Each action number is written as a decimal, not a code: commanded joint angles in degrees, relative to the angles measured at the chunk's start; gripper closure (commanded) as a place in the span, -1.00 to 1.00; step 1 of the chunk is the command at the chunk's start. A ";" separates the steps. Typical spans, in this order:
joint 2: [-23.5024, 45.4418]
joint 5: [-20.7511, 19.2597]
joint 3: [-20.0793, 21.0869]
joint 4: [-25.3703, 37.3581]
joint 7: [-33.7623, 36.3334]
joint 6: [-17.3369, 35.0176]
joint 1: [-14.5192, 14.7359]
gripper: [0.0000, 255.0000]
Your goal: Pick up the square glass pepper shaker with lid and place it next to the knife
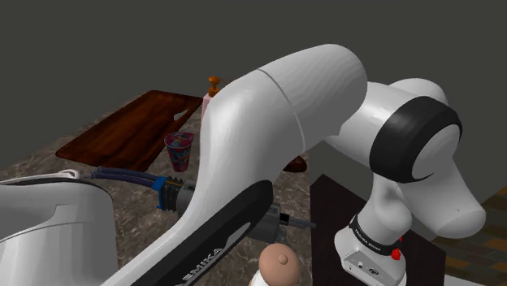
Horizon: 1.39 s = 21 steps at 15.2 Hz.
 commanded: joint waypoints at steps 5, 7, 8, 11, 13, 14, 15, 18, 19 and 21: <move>0.15 -0.05 -0.04 0.01 0.05 0.18 0.03 1.00; 0.15 -0.05 -0.04 0.01 0.04 0.18 0.03 -1.00; 0.15 -0.05 -0.04 0.01 0.05 0.18 0.03 -1.00; 0.15 -0.05 -0.04 0.01 0.05 0.18 0.03 -1.00; -1.47 0.23 0.25 -0.92 -0.02 -0.53 -0.19 -1.00; -3.05 0.53 0.54 -1.73 -0.11 -1.29 -0.41 -1.00; -4.57 0.85 0.83 -2.44 -0.21 -2.10 -0.61 -1.00; -5.74 1.12 1.05 -2.93 -0.31 -2.77 -0.76 -1.00; -5.74 1.12 1.05 -2.93 -0.31 -2.78 -0.76 -1.00; -5.74 1.12 1.05 -2.92 -0.31 -2.78 -0.76 -1.00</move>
